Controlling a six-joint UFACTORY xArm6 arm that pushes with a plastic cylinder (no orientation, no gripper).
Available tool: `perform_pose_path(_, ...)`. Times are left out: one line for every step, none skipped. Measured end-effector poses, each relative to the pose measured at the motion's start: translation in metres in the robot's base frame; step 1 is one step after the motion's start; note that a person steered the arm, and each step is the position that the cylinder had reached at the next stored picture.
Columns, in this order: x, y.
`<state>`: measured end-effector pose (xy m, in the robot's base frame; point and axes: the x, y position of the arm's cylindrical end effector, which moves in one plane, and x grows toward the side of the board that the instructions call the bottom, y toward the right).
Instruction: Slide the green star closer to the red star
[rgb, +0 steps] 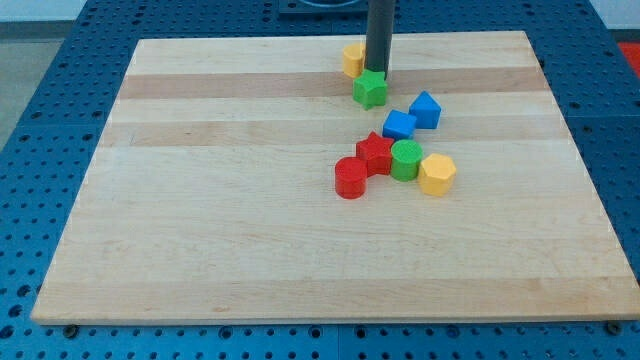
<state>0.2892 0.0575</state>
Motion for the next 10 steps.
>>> perform_pose_path(0.011, -0.011)
perform_pose_path(0.025, -0.016)
perform_pose_path(0.034, -0.021)
perform_pose_path(0.039, -0.024)
perform_pose_path(0.043, -0.025)
perform_pose_path(0.044, -0.025)
perform_pose_path(0.047, -0.025)
perform_pose_path(0.054, -0.025)
perform_pose_path(0.058, -0.025)
perform_pose_path(0.061, -0.025)
